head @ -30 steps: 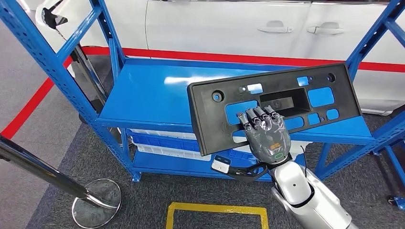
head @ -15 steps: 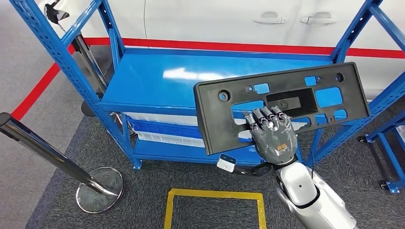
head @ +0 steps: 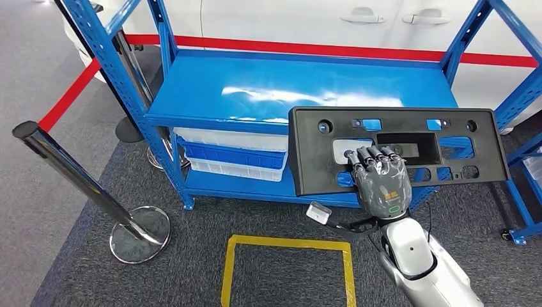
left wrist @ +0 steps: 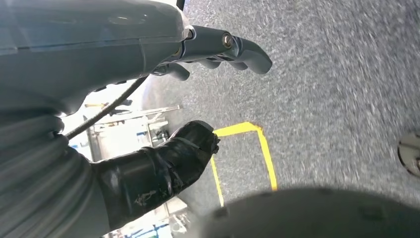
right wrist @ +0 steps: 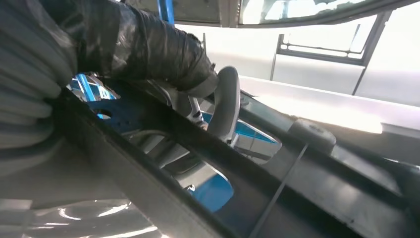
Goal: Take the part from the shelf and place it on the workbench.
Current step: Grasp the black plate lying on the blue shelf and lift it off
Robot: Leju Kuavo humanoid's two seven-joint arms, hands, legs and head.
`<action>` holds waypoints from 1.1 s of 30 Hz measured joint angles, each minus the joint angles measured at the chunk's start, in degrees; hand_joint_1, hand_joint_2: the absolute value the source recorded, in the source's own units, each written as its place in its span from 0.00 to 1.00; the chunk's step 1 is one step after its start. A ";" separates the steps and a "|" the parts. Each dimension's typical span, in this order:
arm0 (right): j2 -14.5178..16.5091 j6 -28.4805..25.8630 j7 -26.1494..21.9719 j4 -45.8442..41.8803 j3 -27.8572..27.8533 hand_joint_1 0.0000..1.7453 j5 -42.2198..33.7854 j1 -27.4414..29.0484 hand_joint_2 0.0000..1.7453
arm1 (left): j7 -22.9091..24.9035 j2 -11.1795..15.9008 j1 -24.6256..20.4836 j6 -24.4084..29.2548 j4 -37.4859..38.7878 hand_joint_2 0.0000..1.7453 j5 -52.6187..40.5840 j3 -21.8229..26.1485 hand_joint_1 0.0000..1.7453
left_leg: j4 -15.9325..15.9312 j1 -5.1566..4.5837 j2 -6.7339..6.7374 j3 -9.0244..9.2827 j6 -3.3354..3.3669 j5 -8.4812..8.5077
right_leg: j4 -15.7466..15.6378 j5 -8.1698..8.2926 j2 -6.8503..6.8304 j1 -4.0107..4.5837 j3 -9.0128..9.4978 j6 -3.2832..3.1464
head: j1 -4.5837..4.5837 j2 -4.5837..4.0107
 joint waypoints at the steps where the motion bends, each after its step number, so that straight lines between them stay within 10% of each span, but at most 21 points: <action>1: -0.01 0.16 0.00 0.08 -0.15 1.00 0.07 0.03 1.00 | -0.46 0.00 -0.06 -0.13 0.01 1.00 -0.02 0.01 0.00 | -0.17 0.15 0.16 -0.62 0.40 0.81 | 1.41 -2.06 0.14 -0.09 -0.58 0.26 | 0.01 0.00; 4: -0.09 1.65 0.00 -0.05 -0.73 1.00 0.21 -0.36 1.00 | -2.33 -0.17 -0.29 -0.45 0.01 1.00 -0.09 0.01 0.00 | 0.07 0.17 0.37 -3.30 1.09 2.97 | 11.03 -10.39 0.25 -0.58 -2.77 0.97 | 0.03 0.00; 6: -0.25 2.35 0.00 -0.31 -1.33 1.00 0.21 -0.58 1.00 | -2.96 -0.37 -0.40 -0.49 0.01 1.00 -0.25 -0.01 0.00 | 0.62 0.17 0.39 -5.32 0.97 4.11 | 15.76 -10.27 0.25 -0.84 -2.57 1.42 | 0.04 0.00; 8: -0.57 2.44 0.06 -0.70 -1.91 1.00 0.22 -0.63 1.00 | -3.49 -0.56 -0.45 -0.55 0.01 1.00 -0.42 -0.01 0.00 | 1.49 0.22 0.37 -7.30 0.68 4.99 | 13.37 -6.79 0.24 -1.16 1.14 1.66 | 0.04 0.00; 11: -1.08 2.43 0.57 -1.51 -3.03 1.00 0.23 -0.75 1.00 | -4.26 -0.64 -0.51 -0.73 0.01 1.00 -0.49 -0.01 0.00 | 2.34 0.09 0.27 -9.03 -0.21 6.19 | 2.27 -7.77 0.31 -1.06 9.15 1.20 | 0.01 0.00; 14: -1.56 2.60 1.02 -1.92 -4.13 1.00 0.25 -0.98 1.00 | -4.76 -0.64 -0.48 -0.86 0.01 1.00 -0.52 -0.01 0.00 | 1.89 0.17 0.18 -9.77 -1.29 7.88 | -0.99 -7.97 0.26 -0.60 9.84 -0.04 | -0.01 0.00; 16: -1.80 2.99 1.03 -1.97 -4.57 1.00 0.26 -1.02 1.00 | -4.97 -0.64 -0.42 -0.96 0.01 1.00 -0.52 -0.01 0.00 | 3.32 0.28 0.09 -11.02 -1.81 5.78 | -1.25 -6.54 0.05 -0.69 8.50 -1.12 | -0.01 0.00; 20: -1.50 4.24 0.89 -1.72 -5.51 1.00 0.25 -1.02 1.00 | -4.26 -0.56 -0.27 -1.11 0.01 1.00 -0.26 0.06 0.00 | 15.33 0.33 0.04 -13.70 -2.08 -3.76 | -1.07 -3.75 -0.12 -0.30 5.04 -2.33 | -0.01 0.00; 22: -0.35 5.32 0.94 -0.98 -5.47 1.00 0.32 -1.64 1.00 | -4.81 -0.52 -0.23 -1.54 0.01 1.00 0.07 0.28 0.00 | 17.14 0.28 0.02 -12.15 -1.94 -2.29 | -0.75 -2.38 0.00 -0.03 2.93 -2.36 | -0.01 0.00; 24: 1.02 6.32 1.16 -0.26 -5.06 1.00 0.38 -2.81 1.00 | -5.48 -0.49 -0.46 -1.87 0.01 1.00 0.16 0.55 0.00 | 11.72 0.08 -0.01 -7.18 -1.32 0.29 | -0.26 -1.15 0.15 0.09 0.99 -2.17 | -0.01 0.00; 27: 2.33 6.63 2.16 0.25 -4.43 1.00 0.39 -4.13 1.00 | -5.76 -0.33 -0.85 -1.94 -0.02 1.00 0.08 0.76 0.00 | 1.74 -0.45 -0.11 -0.58 -0.60 -0.59 | -0.13 0.42 -0.13 0.12 -0.27 -1.38 | -0.01 0.00; 30: 2.95 6.64 3.53 0.80 -3.67 1.00 0.41 -4.91 1.00 | -5.83 -0.38 -0.82 -1.96 -0.02 1.00 -0.25 0.79 0.00 | 0.00 -0.36 -0.08 -0.93 -0.26 0.70 | -0.50 1.23 -0.38 -0.01 -0.66 -0.41 | 0.00 0.00; 33: 3.06 6.66 4.31 1.14 -3.22 1.00 0.41 -5.31 1.00 | -5.82 -0.45 -0.91 -1.96 -0.02 1.00 -0.59 0.78 0.00 | -0.43 -0.05 0.20 -1.91 0.44 2.21 | 1.05 -1.85 -0.05 -0.02 -1.55 0.08 | 0.02 0.00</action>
